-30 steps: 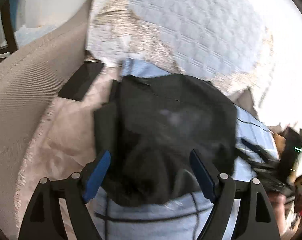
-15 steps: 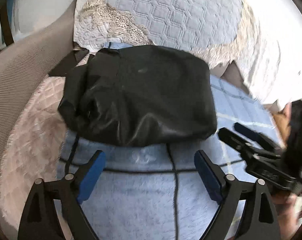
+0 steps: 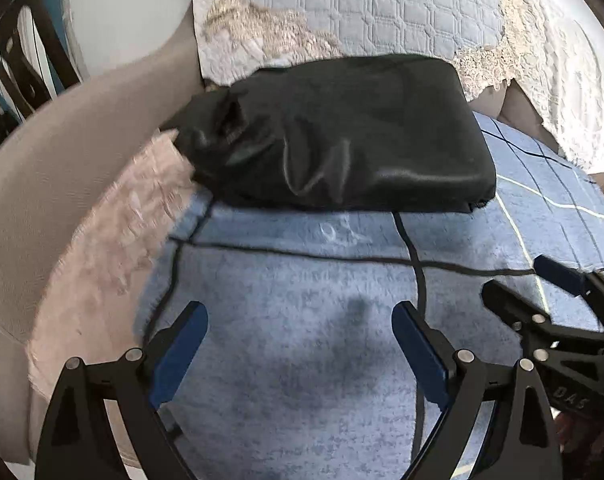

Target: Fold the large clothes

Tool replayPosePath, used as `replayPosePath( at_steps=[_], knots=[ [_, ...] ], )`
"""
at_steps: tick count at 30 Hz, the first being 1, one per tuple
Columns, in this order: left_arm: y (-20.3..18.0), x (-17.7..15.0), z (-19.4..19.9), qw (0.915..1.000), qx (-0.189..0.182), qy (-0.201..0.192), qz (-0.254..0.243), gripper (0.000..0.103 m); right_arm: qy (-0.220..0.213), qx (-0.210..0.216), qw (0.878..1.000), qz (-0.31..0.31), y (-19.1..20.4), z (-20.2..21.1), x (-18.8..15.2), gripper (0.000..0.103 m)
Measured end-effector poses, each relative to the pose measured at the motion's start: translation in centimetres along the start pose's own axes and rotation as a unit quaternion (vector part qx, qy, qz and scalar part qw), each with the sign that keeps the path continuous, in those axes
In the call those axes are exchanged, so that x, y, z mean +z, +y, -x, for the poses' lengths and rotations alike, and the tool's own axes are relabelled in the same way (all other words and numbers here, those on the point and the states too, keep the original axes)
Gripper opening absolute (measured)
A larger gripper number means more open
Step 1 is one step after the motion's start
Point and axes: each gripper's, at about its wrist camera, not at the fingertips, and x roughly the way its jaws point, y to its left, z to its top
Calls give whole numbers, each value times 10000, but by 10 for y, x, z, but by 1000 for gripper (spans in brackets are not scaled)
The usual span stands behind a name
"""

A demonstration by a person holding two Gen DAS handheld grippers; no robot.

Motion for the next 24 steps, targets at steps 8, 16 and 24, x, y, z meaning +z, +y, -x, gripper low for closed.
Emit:
replayPosePath(
  at_steps=[8,16,24],
  knots=[
    [-12,-7,-10,9974,663,53,-292,94,158,-146,9997,-127,0,-12,-12,79],
    [-9,-10,-15,9996,243,88,-90,94,212,-196,9993,-236,-6,-14,-15,79],
    [-11,-12,-17,9998,180,115,-66,94,176,-211,9991,-322,-8,-13,-16,79]
  ],
)
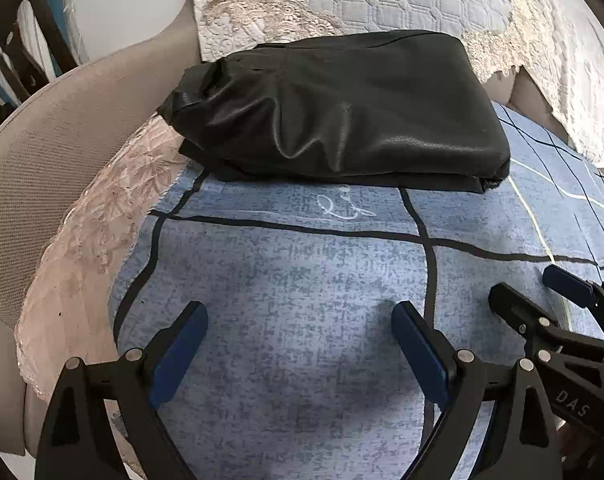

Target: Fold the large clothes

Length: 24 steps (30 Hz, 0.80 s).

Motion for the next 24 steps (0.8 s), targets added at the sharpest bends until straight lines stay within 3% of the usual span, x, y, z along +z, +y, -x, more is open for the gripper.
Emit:
replayPosePath(
  at_steps=[6,24],
  knots=[
    [1,-1,4,9997,200,-127,-95,94,0,-4,10000,42,4,0,-2,79],
    [4,-1,1,9999,103,-63,-50,94,-9,16,10000,-37,4,-1,-1,79]
  ],
)
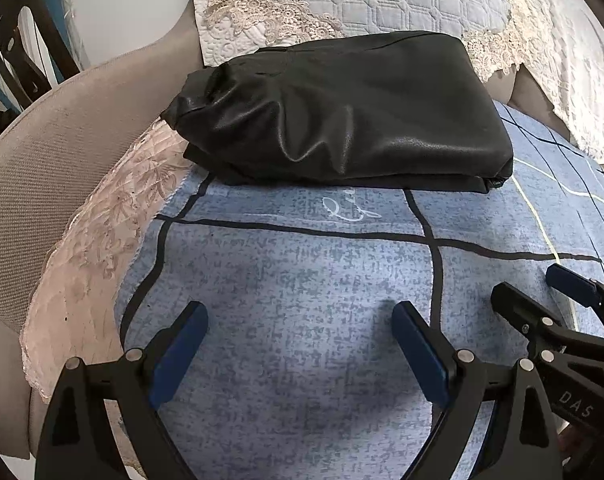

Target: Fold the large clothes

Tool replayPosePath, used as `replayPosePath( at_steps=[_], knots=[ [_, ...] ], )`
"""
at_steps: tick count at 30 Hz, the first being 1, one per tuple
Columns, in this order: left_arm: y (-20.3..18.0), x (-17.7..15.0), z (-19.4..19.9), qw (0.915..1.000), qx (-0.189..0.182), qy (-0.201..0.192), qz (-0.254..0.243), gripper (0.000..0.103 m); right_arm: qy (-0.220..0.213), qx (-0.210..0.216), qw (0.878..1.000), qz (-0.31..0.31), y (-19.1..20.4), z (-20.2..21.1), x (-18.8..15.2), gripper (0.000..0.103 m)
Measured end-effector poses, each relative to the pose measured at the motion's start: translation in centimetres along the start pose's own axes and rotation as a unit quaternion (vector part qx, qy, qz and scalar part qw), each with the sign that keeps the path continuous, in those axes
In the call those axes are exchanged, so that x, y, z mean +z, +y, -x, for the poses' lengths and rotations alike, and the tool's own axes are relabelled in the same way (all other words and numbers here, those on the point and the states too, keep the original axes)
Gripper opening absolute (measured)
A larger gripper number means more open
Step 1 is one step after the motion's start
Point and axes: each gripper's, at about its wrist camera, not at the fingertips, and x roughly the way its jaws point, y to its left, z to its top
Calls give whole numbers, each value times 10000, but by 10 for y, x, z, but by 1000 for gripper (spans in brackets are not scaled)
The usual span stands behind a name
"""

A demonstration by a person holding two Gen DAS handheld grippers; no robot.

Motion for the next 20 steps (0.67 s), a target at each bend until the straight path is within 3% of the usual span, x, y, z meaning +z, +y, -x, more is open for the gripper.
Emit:
replayPosePath(
  at_steps=[20],
  knots=[
    [4,-2,0,10000,31,21,49,94,-2,-7,10000,13,3,0,0,79]
  ],
)
